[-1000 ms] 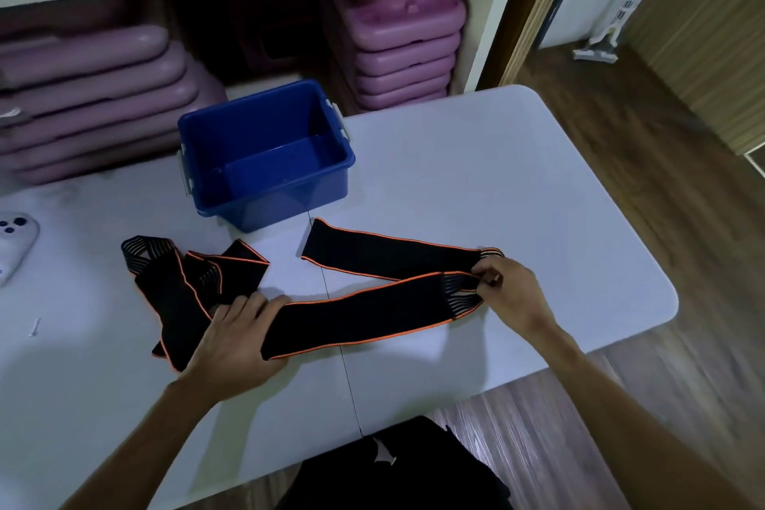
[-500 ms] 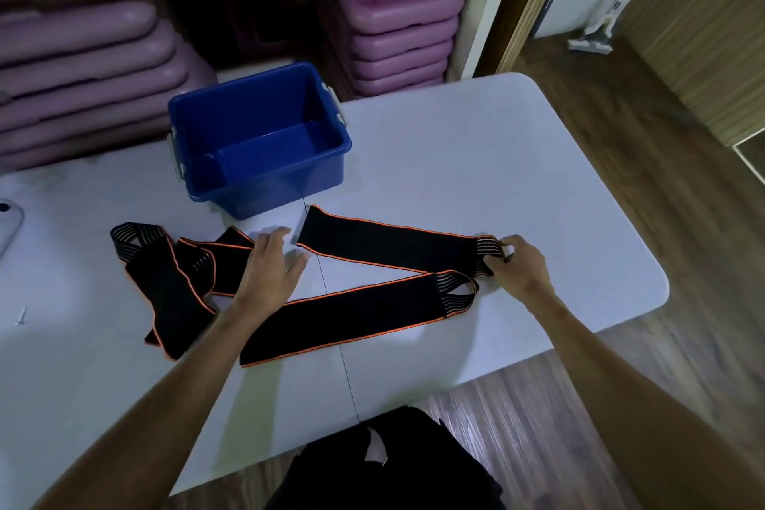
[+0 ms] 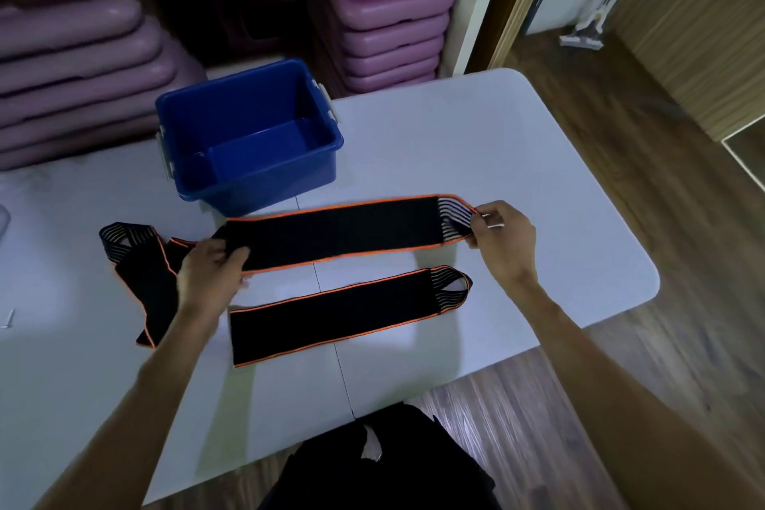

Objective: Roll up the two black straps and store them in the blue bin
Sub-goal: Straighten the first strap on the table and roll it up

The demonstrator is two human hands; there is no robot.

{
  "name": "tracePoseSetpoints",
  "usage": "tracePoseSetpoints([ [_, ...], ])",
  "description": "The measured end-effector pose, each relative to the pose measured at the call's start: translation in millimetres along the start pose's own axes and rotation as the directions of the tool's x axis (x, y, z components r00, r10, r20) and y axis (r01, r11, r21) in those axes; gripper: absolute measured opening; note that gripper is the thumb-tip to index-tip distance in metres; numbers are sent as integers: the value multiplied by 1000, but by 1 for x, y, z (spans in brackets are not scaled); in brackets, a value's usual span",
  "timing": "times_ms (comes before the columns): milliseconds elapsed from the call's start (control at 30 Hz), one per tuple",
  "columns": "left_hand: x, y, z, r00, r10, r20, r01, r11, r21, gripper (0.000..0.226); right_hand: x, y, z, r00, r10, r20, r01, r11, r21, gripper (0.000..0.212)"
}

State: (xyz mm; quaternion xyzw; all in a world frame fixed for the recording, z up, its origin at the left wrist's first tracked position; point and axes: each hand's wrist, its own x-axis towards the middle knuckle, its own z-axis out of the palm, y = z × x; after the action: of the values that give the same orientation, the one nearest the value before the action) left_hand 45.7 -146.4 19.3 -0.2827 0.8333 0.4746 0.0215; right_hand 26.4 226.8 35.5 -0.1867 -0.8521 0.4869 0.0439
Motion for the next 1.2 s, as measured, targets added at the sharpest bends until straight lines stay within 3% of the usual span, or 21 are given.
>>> tracePoseSetpoints([
  [100,-27,-43,-33,986,-126,107,136,986,-94,5,-17,8,8,990,-42,135,51,997,-63,9],
  [167,-44,-72,-40,971,-171,170,179,983,-35,10,-31,20,12,973,-50,226,87,984,-154,10],
  [300,-55,-97,-35,973,-103,207,88,993,82,8,-42,45,15,951,-23,310,162,888,-431,6],
  [367,-54,-95,-32,979,-28,203,11,996,89,12,-43,51,14,958,-6,286,150,861,-485,4],
  [500,-53,-87,-27,986,62,157,-90,979,181,30,-42,51,12,978,43,205,59,882,-468,5],
  [567,-53,-80,-22,988,67,140,-95,975,203,29,-41,51,13,982,65,179,22,894,-448,6],
  [667,-52,-78,-13,988,-18,151,0,993,120,25,-40,54,14,982,99,159,-28,917,-399,16],
  [867,-53,-75,-9,958,-116,261,120,993,3,48,-32,60,17,974,98,202,-30,949,-314,36],
  [967,-55,-68,-10,937,-74,343,86,996,-19,23,-25,59,17,985,40,168,18,943,-331,34],
  [1067,-57,-64,-6,948,-57,312,66,998,-19,5,-11,54,22,990,4,140,44,941,-335,30],
  [1200,-58,-57,0,976,-30,215,34,999,-15,20,9,42,35,989,-24,145,72,939,-336,27],
])
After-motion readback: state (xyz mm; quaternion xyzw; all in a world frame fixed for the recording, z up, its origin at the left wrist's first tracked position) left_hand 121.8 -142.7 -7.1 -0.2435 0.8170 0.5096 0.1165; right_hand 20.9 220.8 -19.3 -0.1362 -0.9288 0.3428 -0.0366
